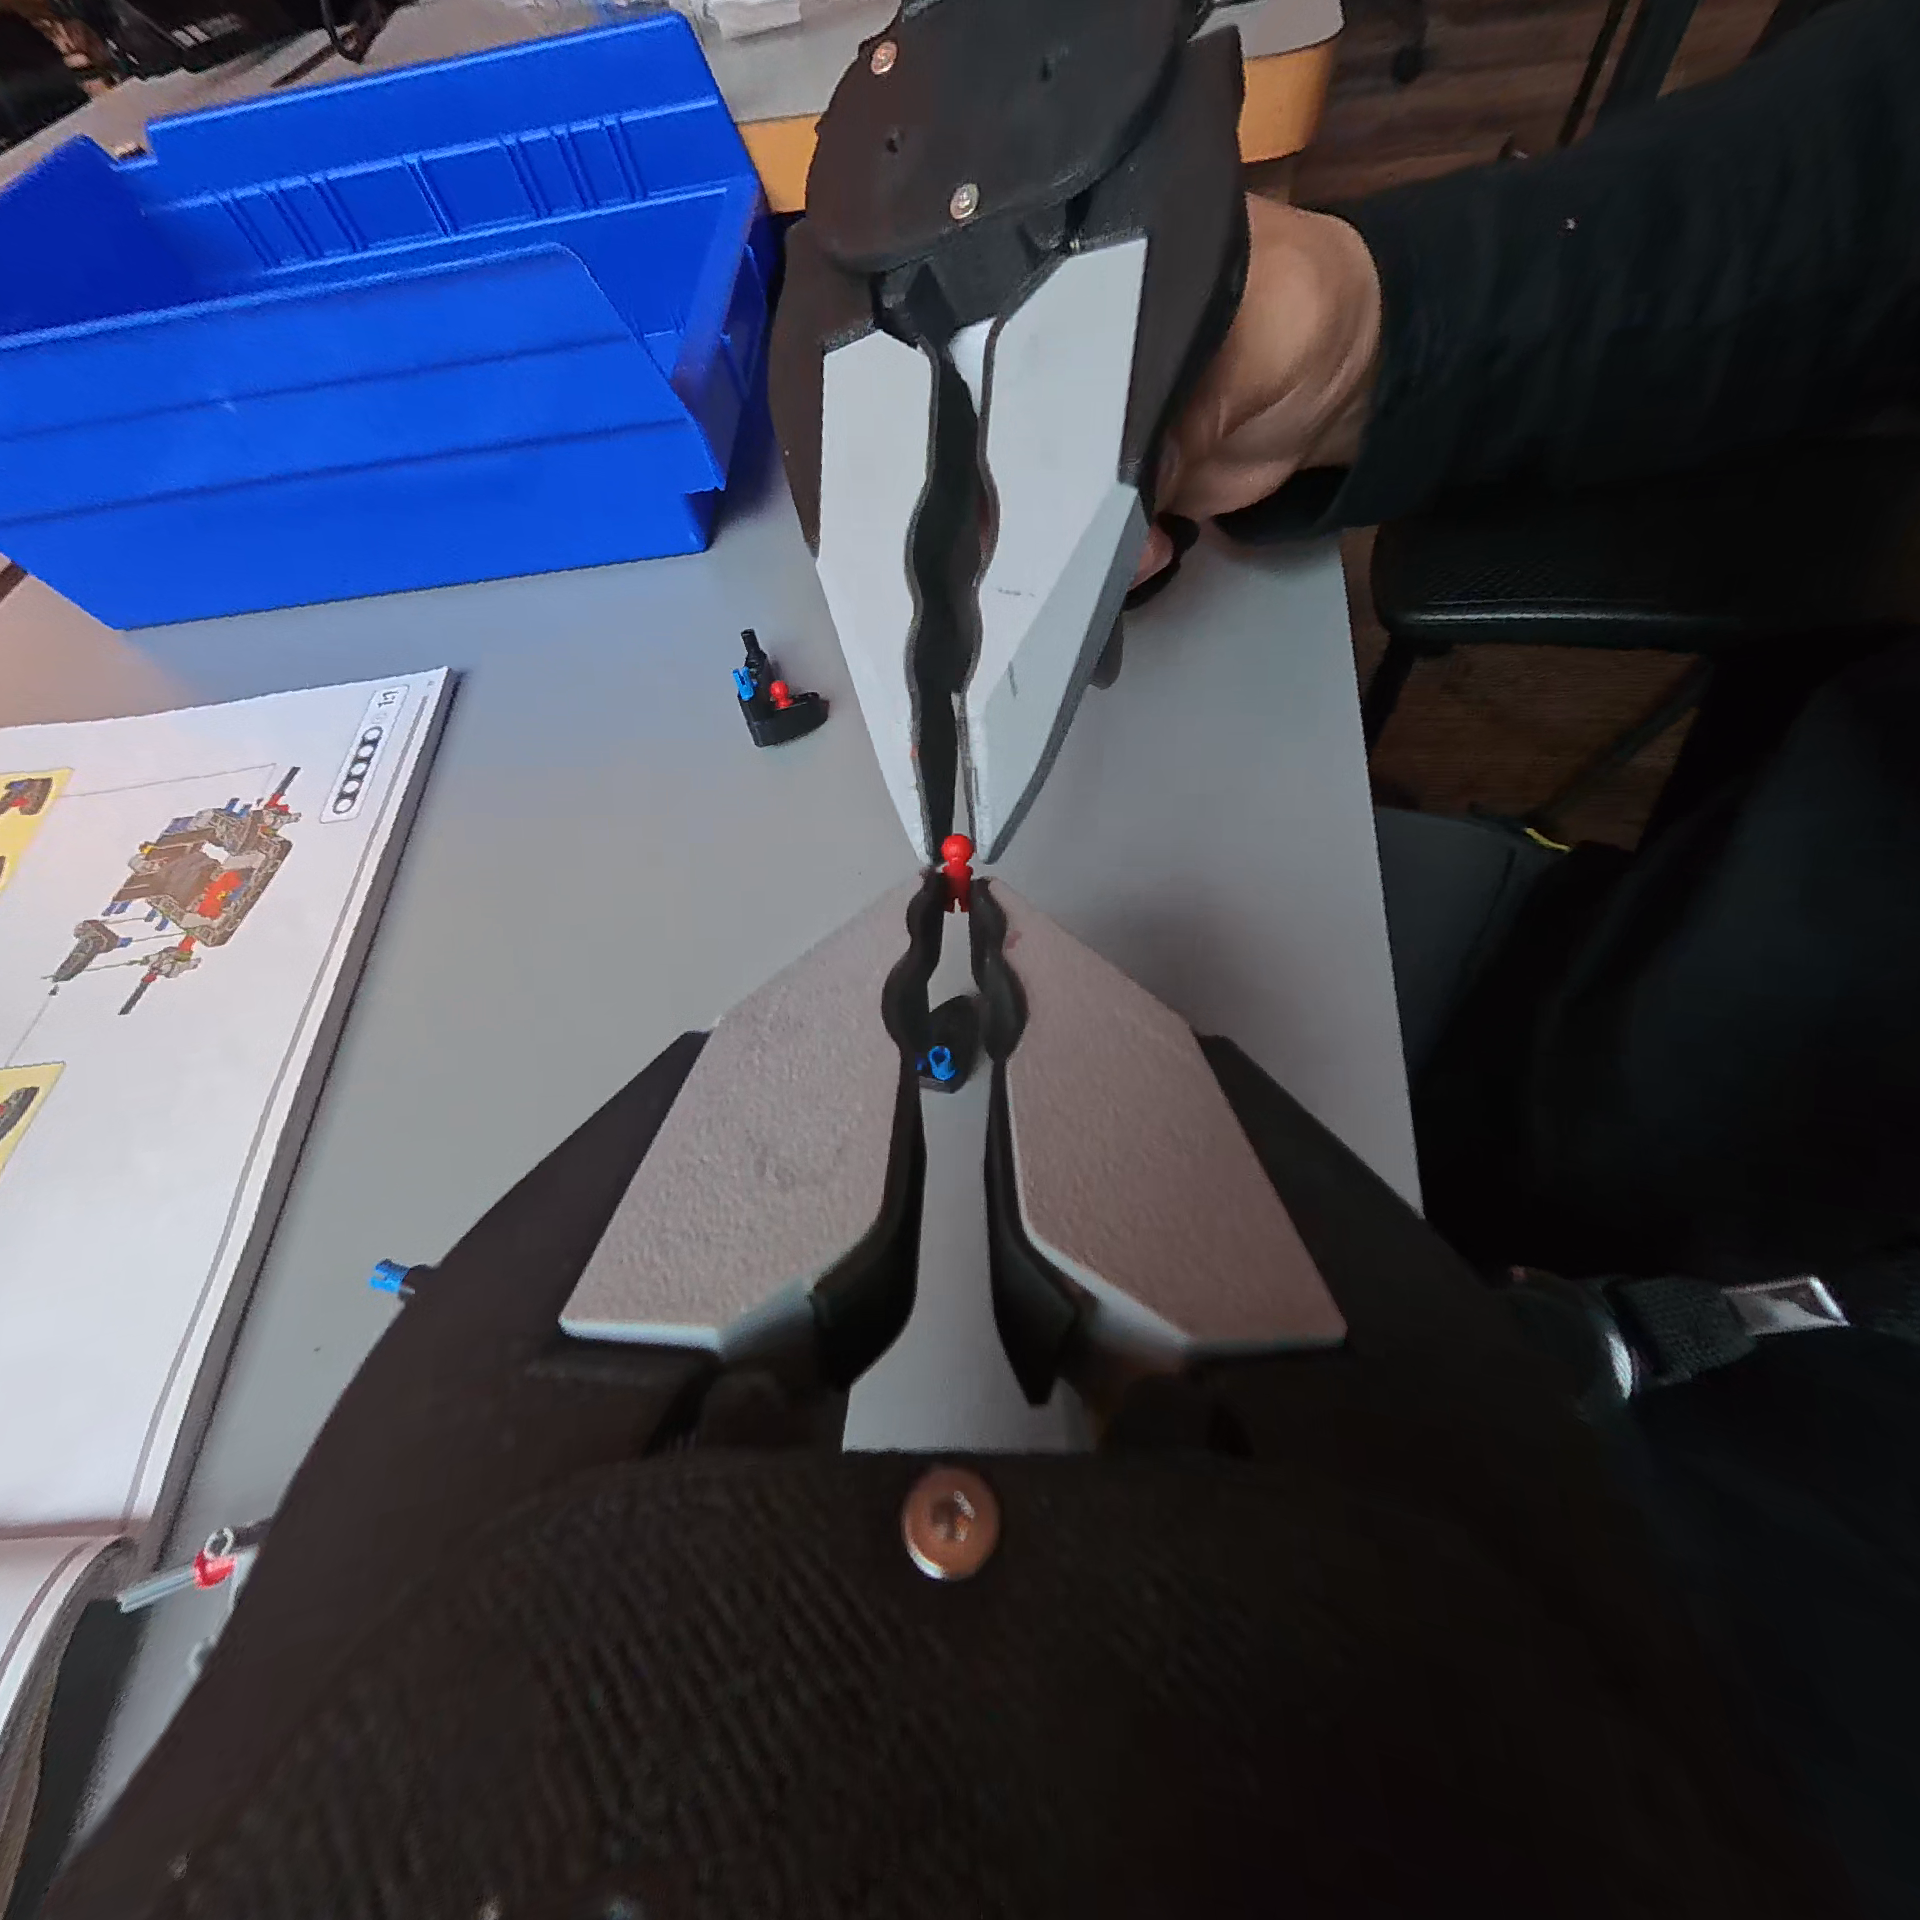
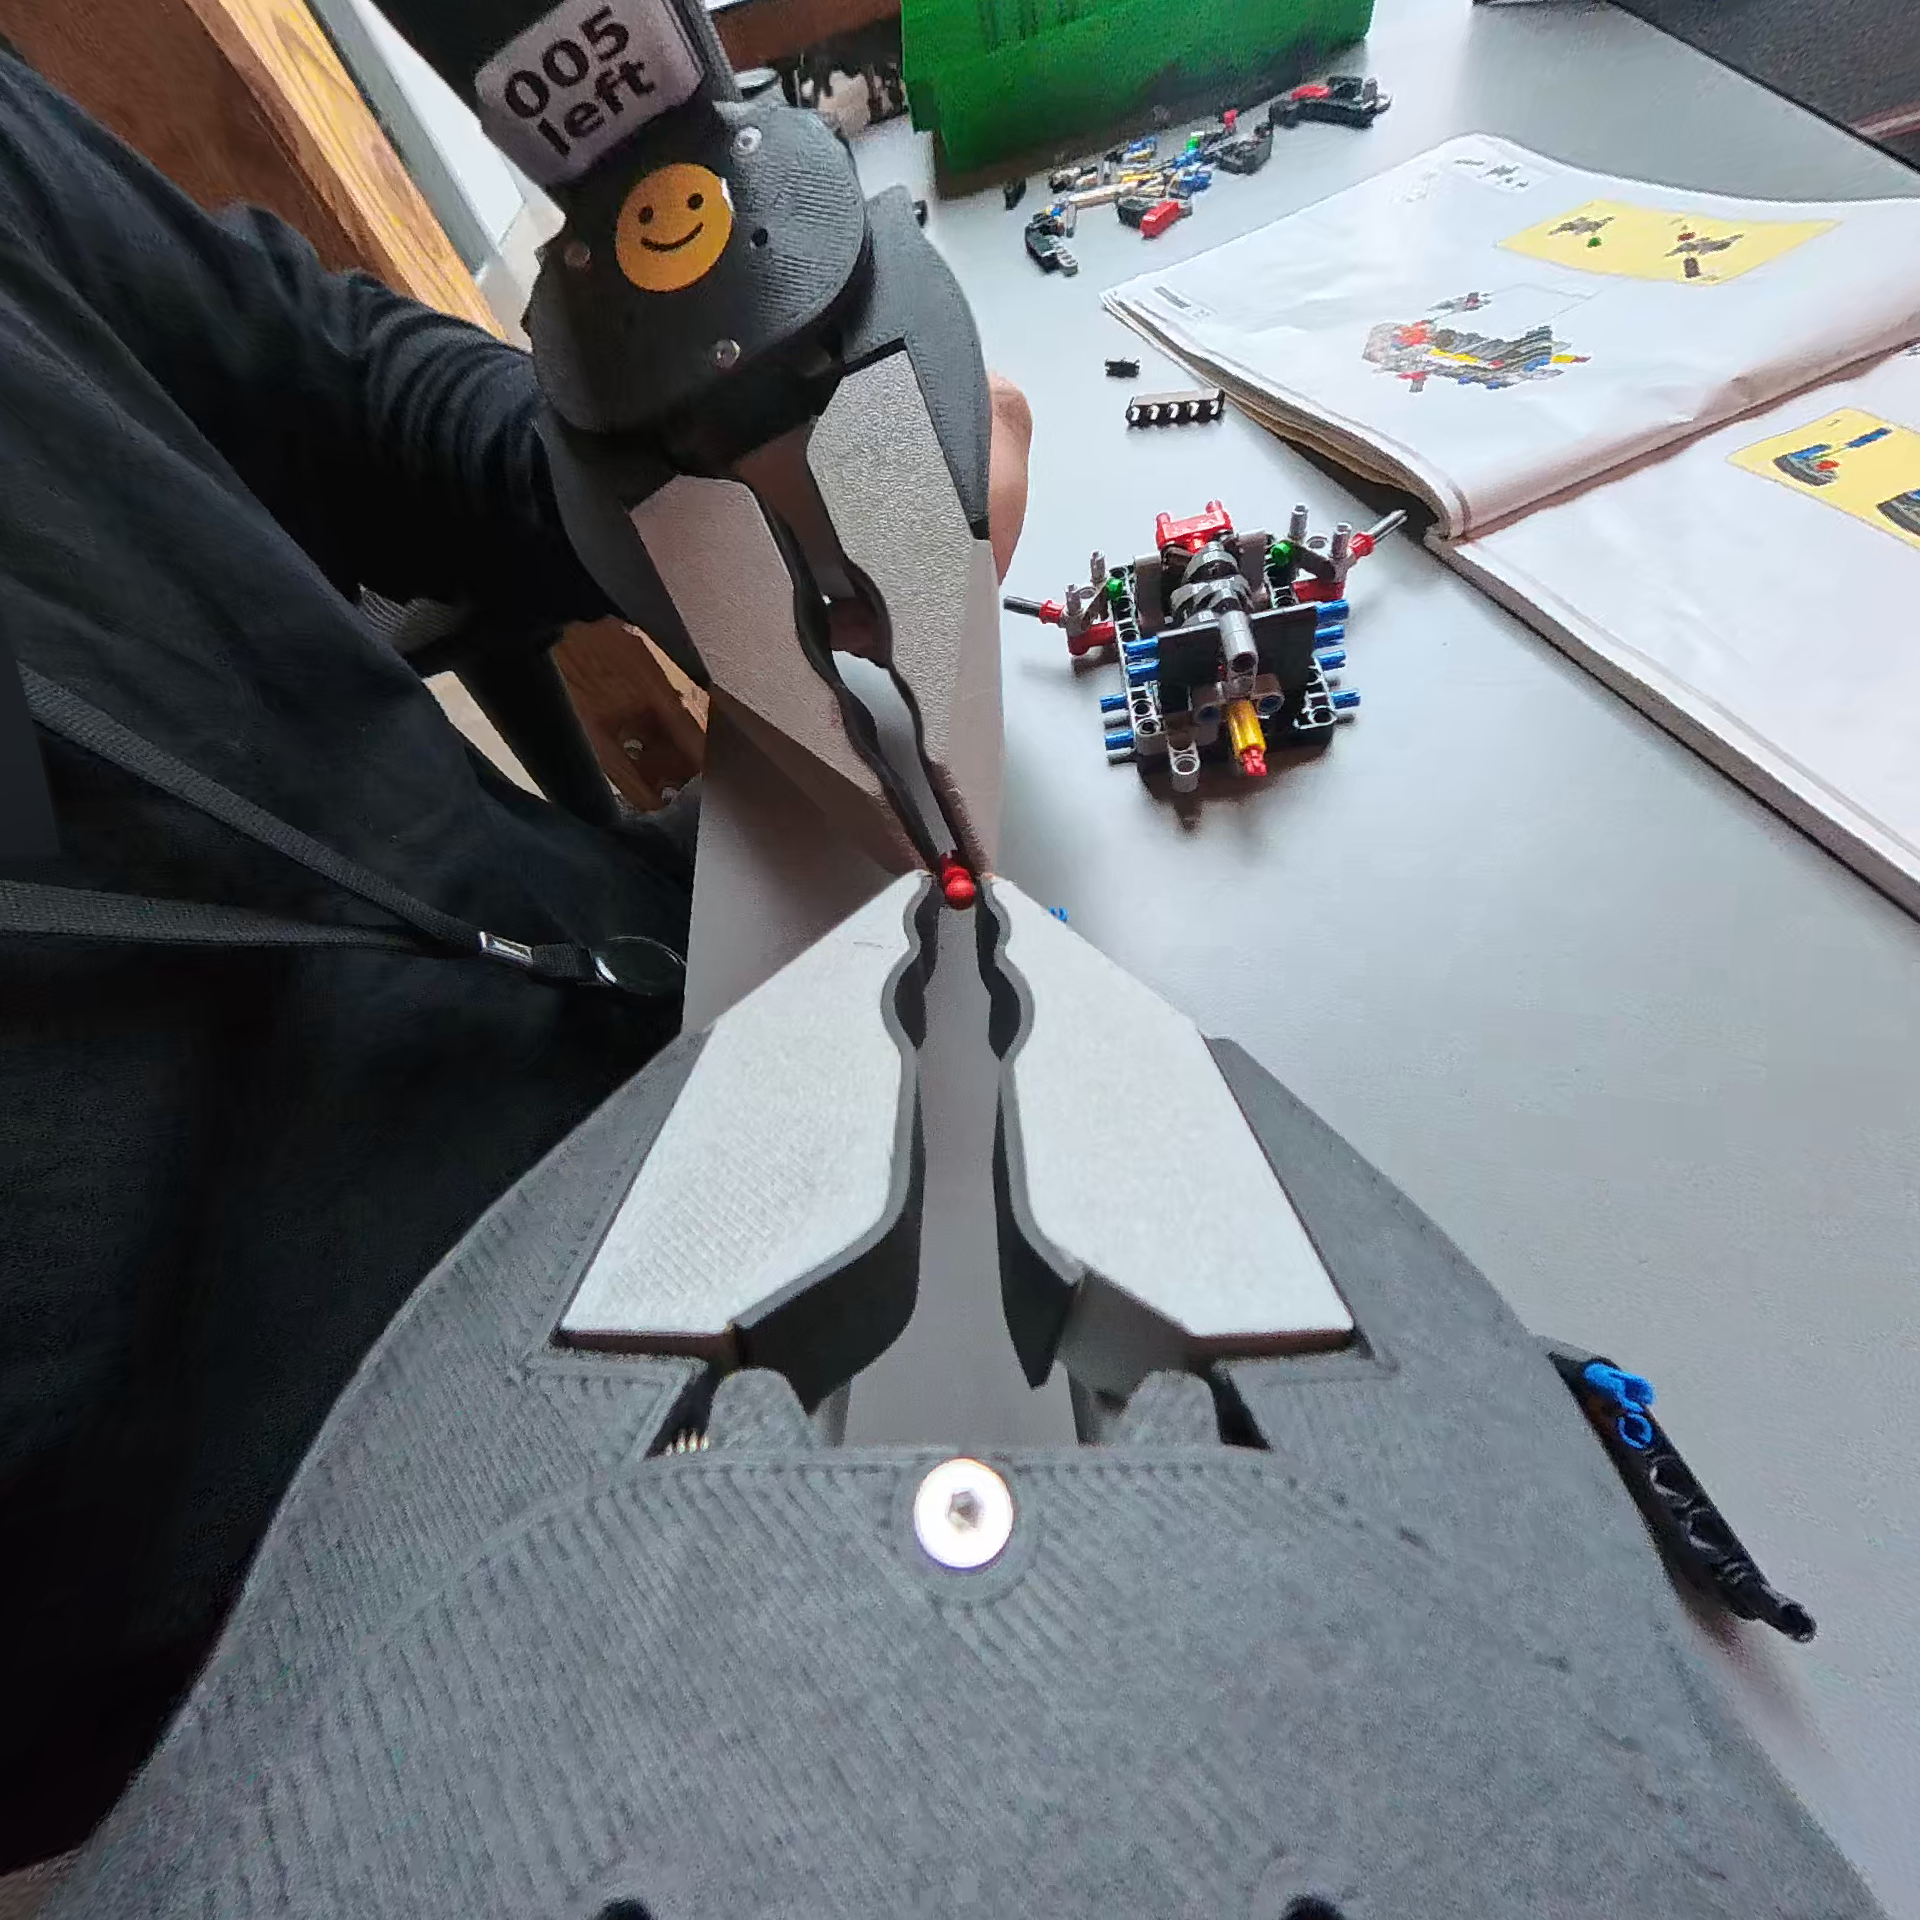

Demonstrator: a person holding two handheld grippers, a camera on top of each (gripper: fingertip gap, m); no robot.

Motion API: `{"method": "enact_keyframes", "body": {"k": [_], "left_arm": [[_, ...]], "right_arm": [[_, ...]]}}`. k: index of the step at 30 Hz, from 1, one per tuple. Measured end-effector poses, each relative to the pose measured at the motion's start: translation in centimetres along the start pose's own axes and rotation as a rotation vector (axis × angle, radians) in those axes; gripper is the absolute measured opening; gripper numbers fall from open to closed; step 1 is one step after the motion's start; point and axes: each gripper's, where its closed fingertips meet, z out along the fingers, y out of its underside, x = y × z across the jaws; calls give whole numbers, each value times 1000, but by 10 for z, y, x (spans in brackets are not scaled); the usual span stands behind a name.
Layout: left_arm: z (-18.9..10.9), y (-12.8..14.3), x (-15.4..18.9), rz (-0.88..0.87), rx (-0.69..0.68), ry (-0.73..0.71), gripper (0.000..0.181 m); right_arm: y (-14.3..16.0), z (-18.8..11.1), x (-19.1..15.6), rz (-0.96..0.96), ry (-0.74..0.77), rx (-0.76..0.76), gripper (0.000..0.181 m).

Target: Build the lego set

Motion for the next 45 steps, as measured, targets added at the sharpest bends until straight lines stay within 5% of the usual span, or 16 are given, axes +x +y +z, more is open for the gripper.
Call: {"method": "enact_keyframes", "body": {"k": [45], "left_arm": [[0, 15, -6, 33, -106, -102, 0]], "right_arm": [[4, 6, 7, -210, 219, -134, 1]]}}
